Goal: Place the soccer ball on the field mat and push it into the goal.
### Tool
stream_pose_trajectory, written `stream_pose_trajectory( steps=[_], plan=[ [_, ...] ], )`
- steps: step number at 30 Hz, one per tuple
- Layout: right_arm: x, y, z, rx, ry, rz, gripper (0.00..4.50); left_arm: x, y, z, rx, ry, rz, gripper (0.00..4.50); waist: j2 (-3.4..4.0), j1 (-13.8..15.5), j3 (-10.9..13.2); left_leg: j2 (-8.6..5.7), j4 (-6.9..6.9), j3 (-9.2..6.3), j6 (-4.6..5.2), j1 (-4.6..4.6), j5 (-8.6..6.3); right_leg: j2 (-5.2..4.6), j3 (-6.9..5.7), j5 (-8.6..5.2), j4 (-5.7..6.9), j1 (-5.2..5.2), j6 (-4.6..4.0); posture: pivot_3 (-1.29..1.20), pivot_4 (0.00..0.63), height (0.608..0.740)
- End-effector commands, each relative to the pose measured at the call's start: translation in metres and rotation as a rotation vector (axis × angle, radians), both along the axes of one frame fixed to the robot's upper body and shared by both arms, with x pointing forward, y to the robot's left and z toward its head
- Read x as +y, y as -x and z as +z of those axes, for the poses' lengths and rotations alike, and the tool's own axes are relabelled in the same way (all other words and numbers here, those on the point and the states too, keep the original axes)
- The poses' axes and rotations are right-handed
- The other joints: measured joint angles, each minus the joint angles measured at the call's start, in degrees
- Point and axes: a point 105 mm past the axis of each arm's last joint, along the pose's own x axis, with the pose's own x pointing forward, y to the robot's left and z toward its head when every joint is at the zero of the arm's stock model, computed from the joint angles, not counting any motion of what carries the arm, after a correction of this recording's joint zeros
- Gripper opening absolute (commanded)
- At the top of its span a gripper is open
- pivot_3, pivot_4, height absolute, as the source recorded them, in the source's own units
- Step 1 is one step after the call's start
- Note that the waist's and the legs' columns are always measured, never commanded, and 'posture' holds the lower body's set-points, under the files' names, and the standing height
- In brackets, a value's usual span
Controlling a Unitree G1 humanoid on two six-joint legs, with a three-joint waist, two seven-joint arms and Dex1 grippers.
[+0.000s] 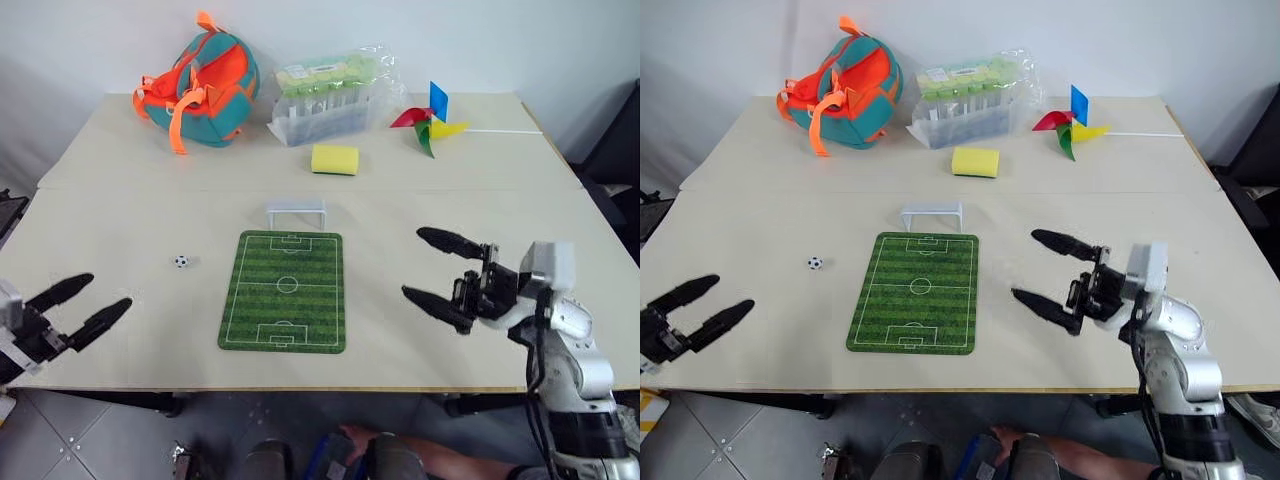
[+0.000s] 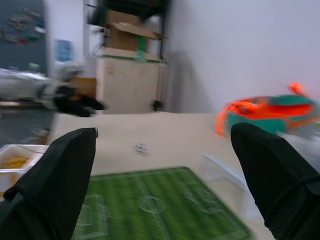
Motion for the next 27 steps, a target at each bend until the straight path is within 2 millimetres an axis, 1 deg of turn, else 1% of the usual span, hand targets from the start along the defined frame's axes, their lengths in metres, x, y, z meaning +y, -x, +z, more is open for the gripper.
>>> stream_pose_trajectory(
  steps=[1,4,9,10,12,15,19,22,24,26,27],
  plan=[
    [0.005,0.005,-0.003,-0.023,0.007,0.004,4.5,0.001,0.001,-0.001,-0.03,0.032,0.007,4.44,0.0,-0.1,0.0,0.0,-0.01,0.08,0.01,0.04,-0.01,0.0,0.07,0.0,0.0,-0.01,0.0,0.0,0.15,0.74],
    [0.002,-0.003,-0.007,-0.037,0.021,-0.04,4.5,0.007,0.006,-0.017,-0.005,0.001,0.068,4.44,0.0,-0.2,0.0,0.03,-0.03,0.23,0.0,0.09,-0.05,0.05,0.19,0.0,0.01,-0.07,0.0,0.0,0.15,0.74],
    [-0.006,-0.01,-0.012,-0.046,0.053,-0.079,4.5,0.033,0.02,-0.04,0.041,-0.015,0.209,4.44,-0.04,0.0,0.0,0.07,0.01,0.29,0.01,0.11,-0.08,0.09,0.25,0.0,0.0,-0.07,0.0,0.0,0.15,0.74],
    [-0.007,-0.012,-0.013,-0.048,0.053,-0.088,4.5,0.034,0.021,-0.043,0.05,-0.009,0.214,4.44,-0.04,0.0,0.0,0.08,0.02,0.3,0.01,0.11,-0.08,0.09,0.26,0.0,0.01,-0.07,0.0,0.0,0.15,0.74],
    [-0.007,-0.013,-0.013,-0.051,0.05,-0.098,4.5,0.033,0.019,-0.044,0.044,-0.009,0.218,4.44,-0.04,0.2,0.0,0.08,0.02,0.3,0.03,0.11,-0.1,0.09,0.26,0.0,0.01,-0.07,0.0,0.0,0.15,0.74],
    [-0.007,-0.015,-0.013,-0.055,0.045,-0.108,4.5,0.028,0.007,-0.039,0.002,-0.011,0.218,4.44,-0.06,0.5,0.0,0.08,0.06,0.29,0.03,0.1,-0.1,0.09,0.26,0.0,0.02,-0.07,0.0,0.0,0.15,0.74],
    [-0.006,-0.016,-0.014,-0.056,0.048,-0.11,4.5,0.008,-0.034,-0.033,-0.028,0.012,0.177,4.44,-0.1,1.3,0.0,0.08,0.17,0.29,0.03,0.1,-0.1,0.09,0.26,0.02,0.09,-0.06,-0.02,0.0,0.15,0.74],
    [-0.006,-0.018,-0.015,-0.056,0.05,-0.111,4.5,0.003,-0.047,-0.033,-0.026,0.008,0.166,4.44,-0.13,1.2,-0.1,0.08,0.18,0.31,0.02,0.1,-0.1,0.11,0.27,0.04,0.1,-0.07,-0.02,0.0,0.15,0.74],
    [-0.005,-0.019,-0.015,-0.055,0.051,-0.112,4.5,-0.002,-0.066,-0.034,-0.026,-0.018,0.172,4.44,-0.14,0.9,-0.1,0.08,0.13,0.39,0.02,0.13,-0.14,0.11,0.29,0.04,0.08,-0.09,-0.02,0.0,0.15,0.74],
    [-0.004,-0.021,-0.014,-0.06,0.053,-0.113,4.5,-0.022,-0.098,-0.039,0.028,-0.019,0.121,4.44,-0.14,1.0,-0.1,0.09,0.13,0.39,0.02,0.13,-0.14,0.14,0.28,0.04,0.07,-0.1,-0.02,0.0,0.15,0.74],
    [-0.003,-0.021,-0.014,-0.061,0.053,-0.114,4.5,-0.028,-0.108,-0.041,0.056,-0.017,0.107,4.44,-0.14,1.2,-0.1,0.08,0.2,0.39,0.02,0.13,-0.14,0.14,0.28,0.04,0.11,-0.09,-0.02,0.0,0.15,0.74]
  ],
)
